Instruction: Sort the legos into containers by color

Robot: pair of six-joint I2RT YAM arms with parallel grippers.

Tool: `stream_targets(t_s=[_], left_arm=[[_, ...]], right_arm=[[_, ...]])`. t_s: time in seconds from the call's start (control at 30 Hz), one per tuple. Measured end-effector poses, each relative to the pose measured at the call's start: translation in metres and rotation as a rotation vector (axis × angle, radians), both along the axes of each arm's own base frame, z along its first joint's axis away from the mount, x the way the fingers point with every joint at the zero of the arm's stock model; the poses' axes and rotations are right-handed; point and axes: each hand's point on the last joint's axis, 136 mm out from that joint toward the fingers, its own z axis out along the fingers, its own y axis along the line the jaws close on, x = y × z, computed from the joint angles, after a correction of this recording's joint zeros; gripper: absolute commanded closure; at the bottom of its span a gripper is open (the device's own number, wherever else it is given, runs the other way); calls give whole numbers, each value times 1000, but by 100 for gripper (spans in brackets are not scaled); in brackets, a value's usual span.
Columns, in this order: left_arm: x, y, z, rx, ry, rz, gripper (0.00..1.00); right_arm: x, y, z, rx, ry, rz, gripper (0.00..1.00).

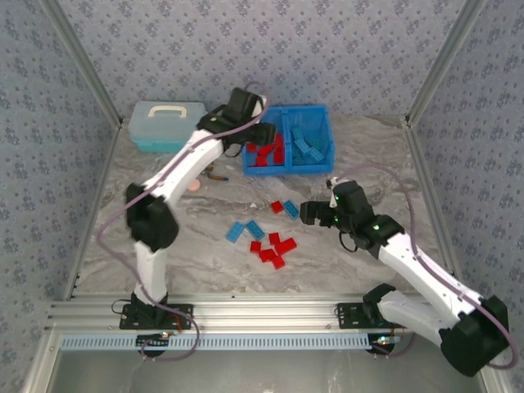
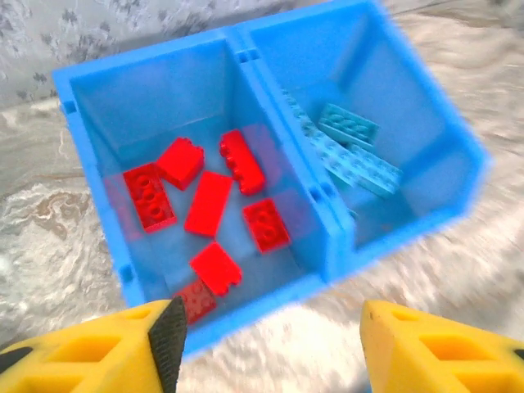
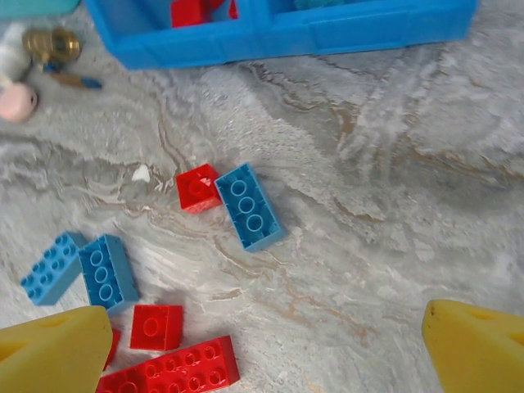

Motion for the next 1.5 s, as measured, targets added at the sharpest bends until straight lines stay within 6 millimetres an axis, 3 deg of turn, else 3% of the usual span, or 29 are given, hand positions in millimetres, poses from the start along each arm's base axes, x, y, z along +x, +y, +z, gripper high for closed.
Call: stream_targets(t_s=[0.13,0.23,0.3,0.53,0.73,0.87,1.0,1.17,1.27,1.37,1.5], left_arm=[[-78,29,60,-80,-112,-119,18],[-122,50,70,-84,-163,-181,12],[-141,60,61,-64,-164,-211,8],[-197,83,-9,38,-45,-342,1],[-224,87,-18,38,-57,-429,1],[-225,85,-16,32,-71,-448,1],[-225,85,-18,37,-69,-450,1],[-226,86,-23,46,-62,-450,1],[-225,87,-25,52,-61,-445,1],[-225,88,-23,54,-75,-445,1],[-227,87,-15,31,-111,-453,1]], right_arm=[[12,27,-19,-129,42,133,0],[22,41,-44,-222,95,209,0],[27,45,-61,-272,134,245,2],[47,54,-107,-411,235,310,16],[56,60,-130,-448,278,337,52],[58,59,-135,-457,284,333,63],[60,60,-133,-450,277,323,72],[56,53,-120,-449,248,308,73],[58,51,-85,-415,165,276,71],[67,47,-35,-336,47,212,70],[105,28,17,-228,-59,72,70]])
